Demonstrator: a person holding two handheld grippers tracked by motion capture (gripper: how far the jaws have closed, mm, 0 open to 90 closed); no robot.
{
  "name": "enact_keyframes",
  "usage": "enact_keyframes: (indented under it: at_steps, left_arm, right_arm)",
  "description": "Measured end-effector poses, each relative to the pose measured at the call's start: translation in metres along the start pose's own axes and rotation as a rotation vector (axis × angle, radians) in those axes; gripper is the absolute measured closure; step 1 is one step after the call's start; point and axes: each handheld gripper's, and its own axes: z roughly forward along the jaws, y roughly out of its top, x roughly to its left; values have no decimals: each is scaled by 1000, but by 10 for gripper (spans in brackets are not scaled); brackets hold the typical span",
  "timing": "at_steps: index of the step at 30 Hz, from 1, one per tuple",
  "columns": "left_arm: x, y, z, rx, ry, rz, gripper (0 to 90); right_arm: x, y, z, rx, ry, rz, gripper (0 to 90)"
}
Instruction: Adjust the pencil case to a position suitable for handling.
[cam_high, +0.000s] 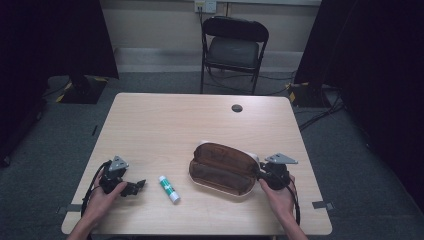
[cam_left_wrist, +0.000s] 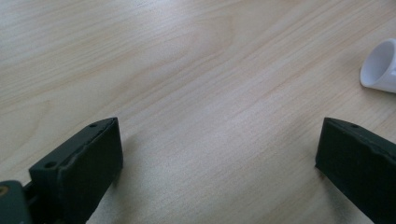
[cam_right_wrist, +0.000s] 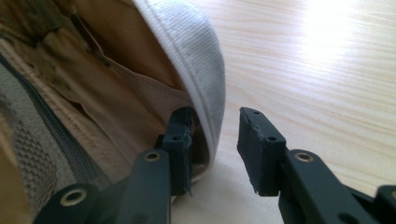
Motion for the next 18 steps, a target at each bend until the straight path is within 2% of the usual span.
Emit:
enact_keyframes:
  at_steps: [4,6,10,14,17,18]
  left_arm:
    - [0,0,0,-1,-1,-1,3]
    - [0,0,0,0,0,0,3]
    - [0,0,0,0,0,1,3]
    - [0,0,0,-1,0,-2,3]
    - [0,0,0,0,0,0,3]
    - [0,0,0,-1,0,-1,3]
  right_arm:
    - [-2,2,4,2,-3,0,671]
    - [-3,3,8,4,5,3,739]
    - [-2,4,7,-8,27,0,788]
    - [-6,5,5,-45,82,29,806]
    - [-6,7,3,-57,102,43,806]
    - [-6,8,2,-68,139,66,807]
